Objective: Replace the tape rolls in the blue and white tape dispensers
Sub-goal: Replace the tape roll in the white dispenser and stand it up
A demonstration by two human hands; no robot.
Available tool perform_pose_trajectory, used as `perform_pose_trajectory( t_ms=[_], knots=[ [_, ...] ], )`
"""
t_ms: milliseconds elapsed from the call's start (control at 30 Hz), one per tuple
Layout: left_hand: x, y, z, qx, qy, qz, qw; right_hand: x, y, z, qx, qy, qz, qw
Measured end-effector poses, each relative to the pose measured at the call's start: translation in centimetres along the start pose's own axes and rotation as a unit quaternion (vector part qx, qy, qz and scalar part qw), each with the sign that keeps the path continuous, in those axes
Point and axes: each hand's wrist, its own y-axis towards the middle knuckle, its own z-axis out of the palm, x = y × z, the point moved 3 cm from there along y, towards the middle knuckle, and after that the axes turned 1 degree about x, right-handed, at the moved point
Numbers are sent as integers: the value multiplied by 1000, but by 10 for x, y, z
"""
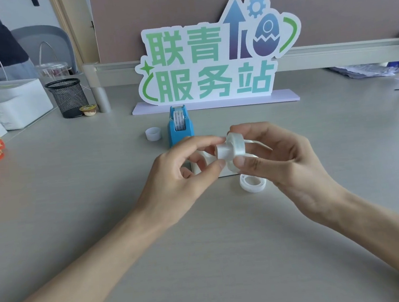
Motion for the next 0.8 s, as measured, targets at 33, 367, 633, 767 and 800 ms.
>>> perform_pose_trajectory(
  t_ms=[33,367,633,767,800],
  knots=[
    [0,0,-1,-2,2,0,1000,0,0,0,5,4,-5,1000],
    [2,0,0,-7,18,11,1000,-3,2,-1,13,7,-3,1000],
    [2,-1,0,-17,14,26,999,-6,5,-7,20,-15,32,999],
    [3,0,-1,-16,15,23,1000,-8,5,-7,25,-24,35,999],
    [3,0,-1,-17,14,22,1000,-8,5,-7,28,-17,37,999]
  ],
)
